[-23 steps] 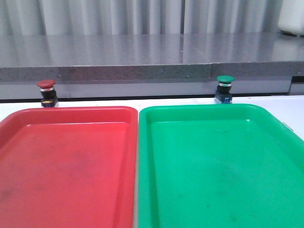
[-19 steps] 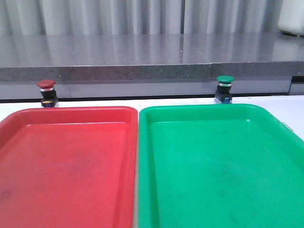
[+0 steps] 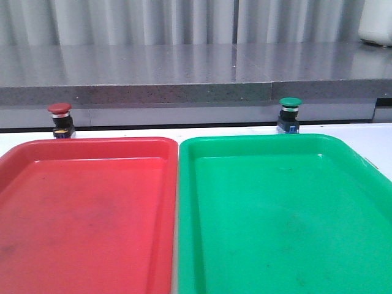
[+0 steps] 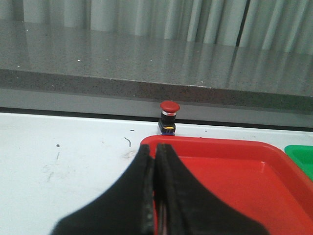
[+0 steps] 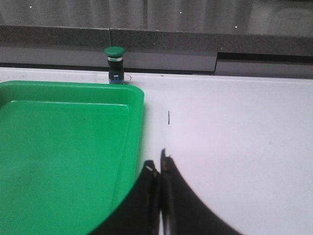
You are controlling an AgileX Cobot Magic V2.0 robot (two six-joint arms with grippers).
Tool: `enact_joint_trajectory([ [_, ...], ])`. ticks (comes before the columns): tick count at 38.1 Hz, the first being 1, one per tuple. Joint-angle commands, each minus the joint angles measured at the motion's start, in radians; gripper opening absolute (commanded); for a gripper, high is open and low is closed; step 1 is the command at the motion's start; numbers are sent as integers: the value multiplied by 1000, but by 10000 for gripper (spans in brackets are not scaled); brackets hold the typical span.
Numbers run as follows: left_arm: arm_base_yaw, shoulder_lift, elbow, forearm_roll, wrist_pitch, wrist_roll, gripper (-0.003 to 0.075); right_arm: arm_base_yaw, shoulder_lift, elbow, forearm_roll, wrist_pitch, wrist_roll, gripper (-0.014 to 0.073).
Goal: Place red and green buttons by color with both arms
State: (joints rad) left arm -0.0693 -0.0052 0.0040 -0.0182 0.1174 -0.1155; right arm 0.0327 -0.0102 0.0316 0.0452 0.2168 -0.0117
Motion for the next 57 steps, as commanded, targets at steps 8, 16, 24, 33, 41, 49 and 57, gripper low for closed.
enact_joint_trajectory([
  [8,1,-16,24,0,-107,-4,-20,-5,-16,-11,3,-86,-3,-67],
  [16,1,-16,22,0,-255,-4,-20,-5,-16,-12,41,-194,18,-67],
  [24,1,3,-110,0,-286,-4,-20,-5,-8,-161,45,-156,18,-67],
  [33,1,231,-359,0,-53,-2,-20,-5,199,-438,45,56,18,-67],
  [41,1,438,-461,0,-37,-2,-20,-5,459,-590,45,95,18,-67],
  [49,1,464,-466,0,-40,-2,6,-5,520,-605,45,82,18,-42],
  [57,1,464,-466,0,-41,0,495,-5,520,-605,45,80,18,404],
])
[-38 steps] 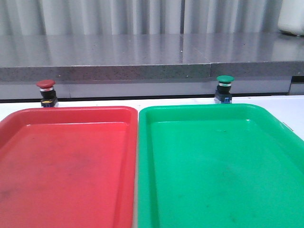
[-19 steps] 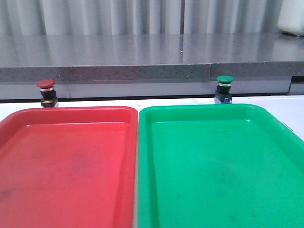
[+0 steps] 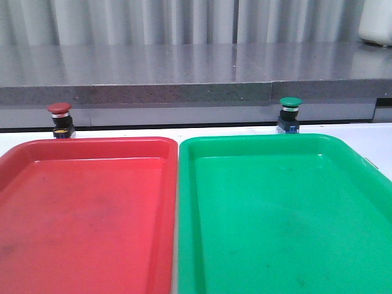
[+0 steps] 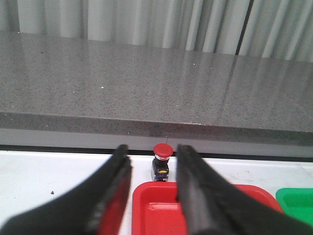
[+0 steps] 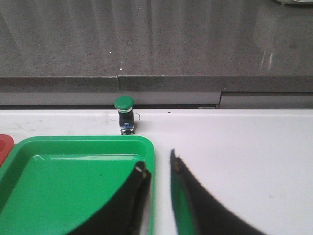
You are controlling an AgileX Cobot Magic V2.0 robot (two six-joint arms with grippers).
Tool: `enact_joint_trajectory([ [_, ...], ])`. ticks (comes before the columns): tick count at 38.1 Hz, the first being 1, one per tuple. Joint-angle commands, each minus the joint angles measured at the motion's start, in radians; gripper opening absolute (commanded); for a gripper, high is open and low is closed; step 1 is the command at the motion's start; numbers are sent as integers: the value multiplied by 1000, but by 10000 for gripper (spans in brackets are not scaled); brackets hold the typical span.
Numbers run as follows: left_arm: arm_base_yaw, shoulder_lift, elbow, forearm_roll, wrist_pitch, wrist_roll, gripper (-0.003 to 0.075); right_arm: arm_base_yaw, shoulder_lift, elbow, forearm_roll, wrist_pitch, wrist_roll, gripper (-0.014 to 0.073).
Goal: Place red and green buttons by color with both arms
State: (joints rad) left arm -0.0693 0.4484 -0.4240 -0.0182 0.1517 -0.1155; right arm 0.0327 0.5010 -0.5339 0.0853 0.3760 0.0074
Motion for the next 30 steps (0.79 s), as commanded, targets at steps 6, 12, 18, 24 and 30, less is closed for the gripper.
enact_joint_trajectory([
  [6,1,11,-38,0,-75,0,701,-5,9,-40,4,-79,-1,664],
  [12,1,11,-38,0,-75,0,671,-5,9,-40,4,-79,-1,645],
  [18,1,11,-38,0,-79,0,627,-5,9,-40,4,-79,-1,645],
  [24,1,93,-63,0,-82,2,596,-5,9,-40,4,-79,-1,645],
  [30,-15,304,-148,5,-72,12,592,-5,9,-40,4,-79,-1,645],
])
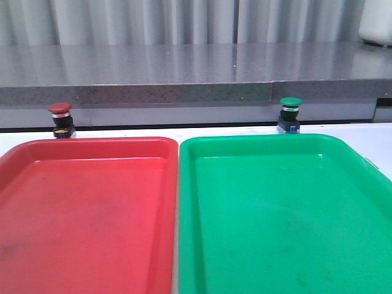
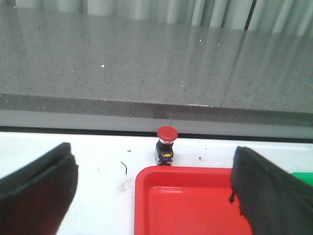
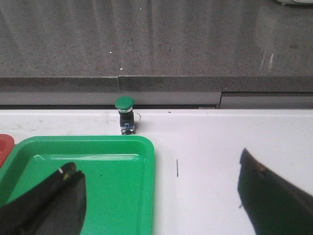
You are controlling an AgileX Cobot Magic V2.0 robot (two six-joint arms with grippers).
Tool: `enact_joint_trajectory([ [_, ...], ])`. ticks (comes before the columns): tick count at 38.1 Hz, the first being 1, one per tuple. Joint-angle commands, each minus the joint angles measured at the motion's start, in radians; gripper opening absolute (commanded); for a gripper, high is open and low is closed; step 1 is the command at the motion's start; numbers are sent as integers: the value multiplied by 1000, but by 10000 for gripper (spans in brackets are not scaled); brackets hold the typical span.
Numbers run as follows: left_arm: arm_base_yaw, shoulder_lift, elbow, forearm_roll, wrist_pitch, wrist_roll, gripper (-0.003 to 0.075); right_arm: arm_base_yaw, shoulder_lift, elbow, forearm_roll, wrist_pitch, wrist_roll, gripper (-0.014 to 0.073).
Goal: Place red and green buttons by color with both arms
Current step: 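Lower the left gripper over the red-capped button and grasp it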
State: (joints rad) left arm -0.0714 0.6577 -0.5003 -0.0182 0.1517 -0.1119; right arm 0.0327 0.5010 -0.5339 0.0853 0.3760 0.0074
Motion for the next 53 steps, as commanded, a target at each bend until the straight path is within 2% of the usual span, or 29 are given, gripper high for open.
enact_joint_trajectory([
  [1,-20,125,-86,5,-68,25,587,-5,9,-40,4,-79,-1,645],
  [8,-67,394,-240,5,-46,86,585,-5,9,-40,4,-79,-1,645],
  [22,-78,943,-765,5,281,86,585,-5,9,-40,4,-79,-1,645],
  [29,-78,1152,-963,0,345,86,585,-5,9,-40,4,-79,-1,645],
  [37,-76,1303,-1072,2,358,84,585,-5,9,-40,4,-79,-1,645],
  [46,-74,1352,-1095,8,330,79,582,-5,9,-40,4,-79,-1,645],
  [50,-74,1355,-1095,8,325,79,526,-5,9,-40,4,-77,-1,645],
  [53,-74,1355,-1095,8,325,79,441,-5,9,-40,4,-77,-1,645],
])
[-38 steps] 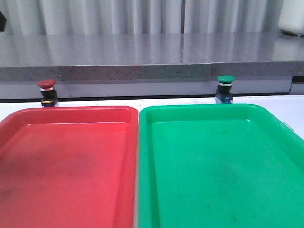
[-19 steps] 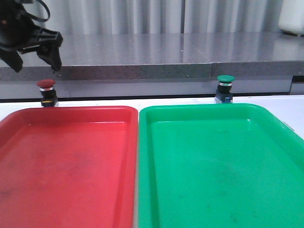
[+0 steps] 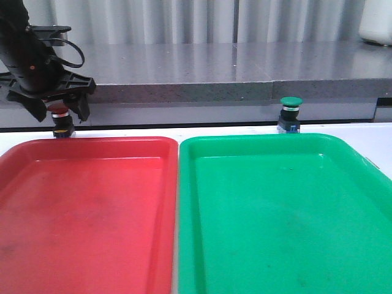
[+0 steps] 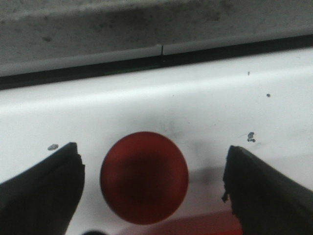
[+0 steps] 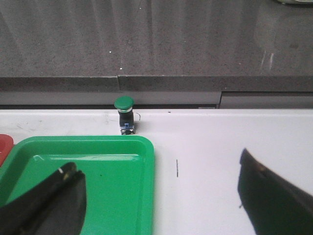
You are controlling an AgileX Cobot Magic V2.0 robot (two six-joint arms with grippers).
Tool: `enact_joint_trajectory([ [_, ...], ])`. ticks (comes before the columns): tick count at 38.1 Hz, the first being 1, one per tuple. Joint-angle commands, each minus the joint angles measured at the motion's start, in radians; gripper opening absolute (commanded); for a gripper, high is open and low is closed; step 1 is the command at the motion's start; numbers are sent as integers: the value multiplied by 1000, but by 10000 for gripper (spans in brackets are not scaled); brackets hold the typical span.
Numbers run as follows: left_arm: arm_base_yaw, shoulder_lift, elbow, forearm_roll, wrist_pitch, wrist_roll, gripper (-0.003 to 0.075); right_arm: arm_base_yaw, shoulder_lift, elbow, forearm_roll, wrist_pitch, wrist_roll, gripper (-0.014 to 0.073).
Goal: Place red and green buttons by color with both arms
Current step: 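Lower the left gripper over the red-capped button and grasp it, then carry the red button into the red tray and release it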
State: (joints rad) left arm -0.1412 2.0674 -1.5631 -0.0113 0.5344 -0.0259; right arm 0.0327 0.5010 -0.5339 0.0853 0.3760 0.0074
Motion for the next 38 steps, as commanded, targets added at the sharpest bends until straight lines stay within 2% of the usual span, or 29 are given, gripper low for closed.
enact_joint_trajectory([
  [1,-5,-55,-33,1,-58,-7,403,-5,9,-40,4,-77,-1,645],
  [8,2,-57,-34,1,-47,-7,190,-5,9,-40,4,-77,-1,645],
  [15,15,-98,-34,1,-27,-7,76,-5,9,-40,4,-77,-1,645],
  [21,12,-205,17,6,-30,-7,72,-5,9,-40,4,-76,-1,645],
  [25,-12,-312,127,6,-79,-7,71,-5,9,-40,4,-76,-1,645],
  [31,-84,-495,389,0,-200,-7,71,-5,9,-40,4,-76,-1,645],
  [38,-214,-658,674,-70,-246,-9,71,-5,9,-40,4,-76,-1,645],
])
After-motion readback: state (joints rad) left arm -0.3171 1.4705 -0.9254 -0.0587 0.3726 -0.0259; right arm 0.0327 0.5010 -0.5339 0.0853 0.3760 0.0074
